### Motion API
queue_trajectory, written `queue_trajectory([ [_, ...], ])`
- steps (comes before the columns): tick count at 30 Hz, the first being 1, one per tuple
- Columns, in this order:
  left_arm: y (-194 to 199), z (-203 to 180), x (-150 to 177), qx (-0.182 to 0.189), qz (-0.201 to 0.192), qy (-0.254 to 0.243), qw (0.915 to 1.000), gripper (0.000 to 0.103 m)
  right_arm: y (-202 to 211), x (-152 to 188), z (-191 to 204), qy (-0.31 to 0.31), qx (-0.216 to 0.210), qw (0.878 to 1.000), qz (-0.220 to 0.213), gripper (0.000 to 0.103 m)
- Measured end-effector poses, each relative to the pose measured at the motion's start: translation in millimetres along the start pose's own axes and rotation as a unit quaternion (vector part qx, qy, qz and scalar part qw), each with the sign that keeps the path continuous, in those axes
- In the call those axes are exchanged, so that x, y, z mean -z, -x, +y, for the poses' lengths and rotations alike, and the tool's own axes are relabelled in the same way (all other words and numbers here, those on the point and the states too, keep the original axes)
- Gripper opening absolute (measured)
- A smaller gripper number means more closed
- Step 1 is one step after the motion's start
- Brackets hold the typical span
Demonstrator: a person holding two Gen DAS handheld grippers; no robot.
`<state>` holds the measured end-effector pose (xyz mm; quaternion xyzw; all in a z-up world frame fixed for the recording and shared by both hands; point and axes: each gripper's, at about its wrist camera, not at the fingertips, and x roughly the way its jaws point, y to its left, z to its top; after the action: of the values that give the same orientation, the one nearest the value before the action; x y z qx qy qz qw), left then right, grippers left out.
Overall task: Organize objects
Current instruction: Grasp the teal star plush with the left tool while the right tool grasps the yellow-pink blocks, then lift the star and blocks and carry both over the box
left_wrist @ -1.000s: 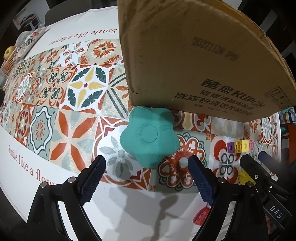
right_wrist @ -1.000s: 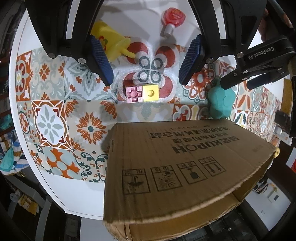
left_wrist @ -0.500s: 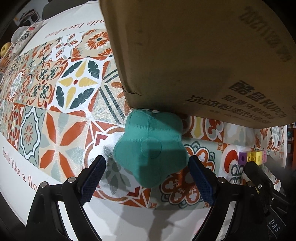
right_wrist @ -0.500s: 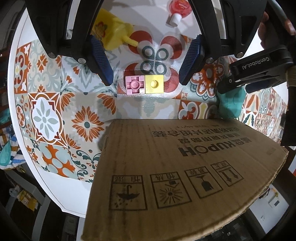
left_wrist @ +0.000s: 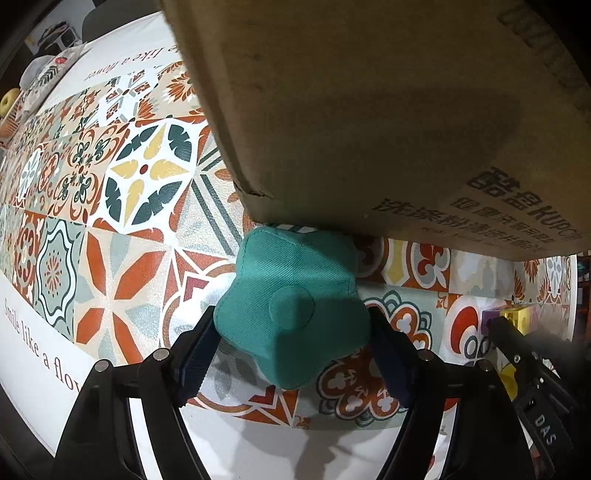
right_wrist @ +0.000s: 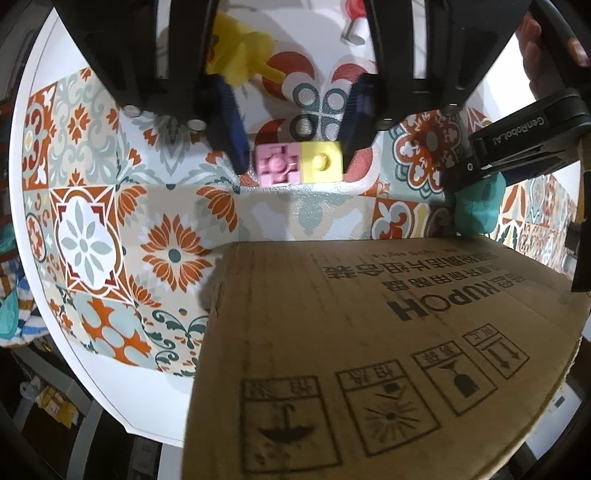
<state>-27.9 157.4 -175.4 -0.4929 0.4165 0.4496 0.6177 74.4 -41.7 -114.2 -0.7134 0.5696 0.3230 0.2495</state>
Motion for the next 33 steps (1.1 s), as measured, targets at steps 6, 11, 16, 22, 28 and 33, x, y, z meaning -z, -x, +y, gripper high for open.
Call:
queue_trajectory([
  [6,9,-2,8,0.008,-0.006,-0.001,1.0000,0.077,4,-3,10,-0.031,-0.005,0.999,0.004,0.043],
  [11,22,-4,15,0.010,-0.013,-0.002,0.9999,0.077,14,-6,22,-0.050,-0.015,0.999,0.005,0.043],
  [16,37,-6,23,0.016,-0.024,-0.004,0.9996,0.077,28,-13,38,-0.065,-0.018,0.998,0.002,0.043],
  [22,59,-10,32,0.023,-0.042,-0.005,0.9989,0.077,50,-27,76,-0.086,-0.028,0.996,-0.004,0.043],
  [28,79,-5,40,0.030,-0.060,-0.005,0.9977,0.077,83,-20,82,-0.118,-0.041,0.992,-0.010,0.043],
  [33,97,1,41,0.035,-0.075,-0.001,0.9966,0.077,112,-17,85,-0.138,-0.049,0.989,-0.015,0.043],
])
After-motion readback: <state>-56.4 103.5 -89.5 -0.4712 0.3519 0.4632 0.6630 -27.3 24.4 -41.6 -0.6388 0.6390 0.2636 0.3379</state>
